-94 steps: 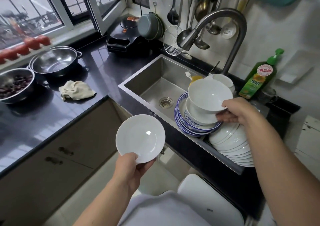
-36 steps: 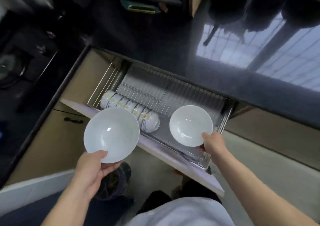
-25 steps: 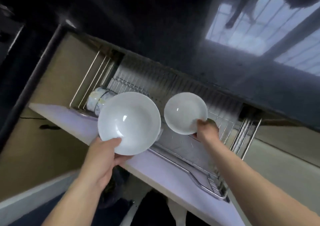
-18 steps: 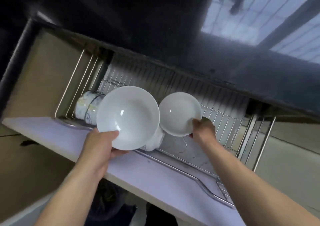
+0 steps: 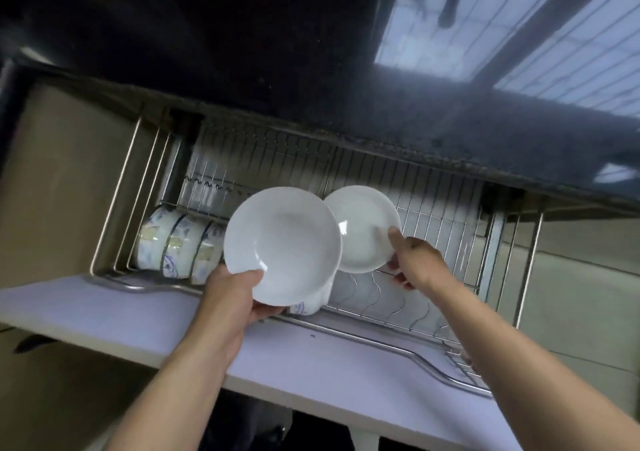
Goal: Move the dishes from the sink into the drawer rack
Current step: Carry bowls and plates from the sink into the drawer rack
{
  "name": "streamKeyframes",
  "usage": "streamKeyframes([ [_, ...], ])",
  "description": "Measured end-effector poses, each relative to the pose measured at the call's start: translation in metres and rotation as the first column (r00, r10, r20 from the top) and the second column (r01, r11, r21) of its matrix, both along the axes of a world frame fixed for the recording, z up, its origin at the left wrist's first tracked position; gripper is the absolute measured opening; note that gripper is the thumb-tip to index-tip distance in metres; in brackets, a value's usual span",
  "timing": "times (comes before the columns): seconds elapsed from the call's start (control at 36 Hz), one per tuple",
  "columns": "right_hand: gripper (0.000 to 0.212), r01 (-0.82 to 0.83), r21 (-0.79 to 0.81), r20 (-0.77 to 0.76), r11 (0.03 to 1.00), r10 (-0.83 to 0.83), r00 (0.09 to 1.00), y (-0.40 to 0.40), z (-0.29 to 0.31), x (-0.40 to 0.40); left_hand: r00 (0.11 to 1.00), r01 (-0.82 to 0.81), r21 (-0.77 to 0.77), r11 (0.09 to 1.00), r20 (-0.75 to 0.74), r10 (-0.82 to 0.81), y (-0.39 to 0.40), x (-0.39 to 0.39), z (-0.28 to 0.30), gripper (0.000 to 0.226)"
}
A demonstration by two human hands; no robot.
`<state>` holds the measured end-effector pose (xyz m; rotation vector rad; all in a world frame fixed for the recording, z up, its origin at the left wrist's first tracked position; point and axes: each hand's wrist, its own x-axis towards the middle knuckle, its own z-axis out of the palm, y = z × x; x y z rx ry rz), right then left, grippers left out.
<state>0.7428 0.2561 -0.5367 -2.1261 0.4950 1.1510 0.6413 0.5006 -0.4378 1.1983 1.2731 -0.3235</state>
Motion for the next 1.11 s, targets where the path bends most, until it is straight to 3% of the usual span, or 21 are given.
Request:
streamKeyframes([
  [0.06, 0.063, 0.004, -0.028, 0.078, 1.0, -0.002, 0.997, -0.006, 0.022, -0.004, 0.999, 0.048, -0.011, 0.999, 0.005, -0.048, -0.007, 0.0, -0.007, 0.038],
  [0.14, 0.055, 0.196, 0.26, -0.006, 0.946, -0.201, 0.979, -0.005, 0.068, -0.02, 0.987, 0.16, 0.022, 0.987, -0.03, -0.159, -0.027, 0.003, -0.017, 0.033],
  [0.19, 0.038, 0.148, 0.345, -0.037, 0.927, -0.144, 0.989, -0.002, 0.09, -0.035, 0.959, 0.282, 0.06, 0.958, -0.041, -0.28, -0.042, 0.006, -0.022, 0.03],
  [0.22, 0.028, 0.091, 0.31, 0.015, 0.946, -0.101, 0.995, -0.001, 0.092, -0.042, 0.939, 0.344, 0.078, 0.936, -0.045, -0.341, -0.05, 0.007, -0.022, 0.03],
  [0.28, 0.015, -0.021, 0.091, 0.18, 0.996, 0.004, 0.984, -0.003, 0.084, -0.049, 0.896, 0.444, 0.096, 0.891, -0.045, -0.442, -0.061, 0.01, -0.022, 0.027],
  [0.33, 0.02, -0.059, -0.08, 0.25, 0.995, 0.077, 0.965, -0.008, 0.072, -0.049, 0.88, 0.473, 0.01, 0.881, 0.034, -0.473, -0.068, 0.012, -0.02, 0.023],
  [0.42, 0.021, -0.095, -0.159, 0.278, 0.983, 0.137, 0.951, -0.007, 0.057, -0.041, 0.863, 0.504, -0.08, 0.86, 0.088, -0.497, -0.06, 0.013, -0.02, 0.01],
  [0.47, 0.014, -0.129, -0.177, 0.305, 0.976, 0.18, 0.935, -0.002, 0.048, -0.033, 0.836, 0.544, -0.004, 0.839, 0.079, -0.542, -0.049, 0.01, -0.02, 0.01],
  [0.56, 0.045, -0.141, -0.191, 0.341, 0.971, 0.2, 0.918, 0.008, 0.033, -0.023, 0.786, 0.609, 0.173, 0.774, -0.007, -0.618, -0.028, -0.004, -0.02, 0.038],
  [0.64, 0.053, -0.122, -0.214, 0.326, 0.969, 0.189, 0.926, 0.015, 0.021, -0.016, 0.69, 0.71, 0.346, 0.613, -0.168, -0.704, -0.007, -0.022, -0.016, 0.033],
  [0.75, 0.05, -0.092, -0.241, 0.316, 0.966, 0.167, 0.934, 0.024, 0.013, -0.018, 0.586, 0.784, 0.461, 0.415, -0.333, -0.738, 0.006, -0.035, -0.006, 0.033],
  [0.83, 0.042, -0.037, -0.241, 0.304, 0.97, 0.112, 0.946, 0.03, 0.01, -0.025, 0.481, 0.838, 0.494, 0.232, -0.467, -0.742, 0.01, -0.037, 0.003, 0.038],
  [0.94, 0.05, 0.096, -0.234, 0.304, 0.968, -0.021, 0.952, 0.031, 0.007, -0.022, 0.454, 0.816, 0.57, 0.096, -0.528, -0.718, 0.017, -0.044, 0.005, 0.033],
  [1.0, 0.054, 0.26, -0.106, 0.18, 0.96, -0.238, 0.954, 0.034, 0.005, -0.019, 0.454, 0.814, 0.576, 0.079, -0.544, -0.706, 0.02, -0.048, 0.003, 0.031],
  [1.06, 0.035, 0.491, 0.058, -0.013, 0.869, -0.491, 0.871, 0.04, 0.002, -0.017, 0.456, 0.82, 0.565, 0.092, -0.55, -0.7, 0.019, -0.049, 0.003, 0.03],
  [1.11, 0.031, 0.556, 0.129, -0.057, 0.821, -0.553, 0.831, 0.046, 0.003, -0.014, 0.462, 0.822, 0.56, 0.104, -0.547, -0.699, 0.018, -0.048, 0.002, 0.03],
])
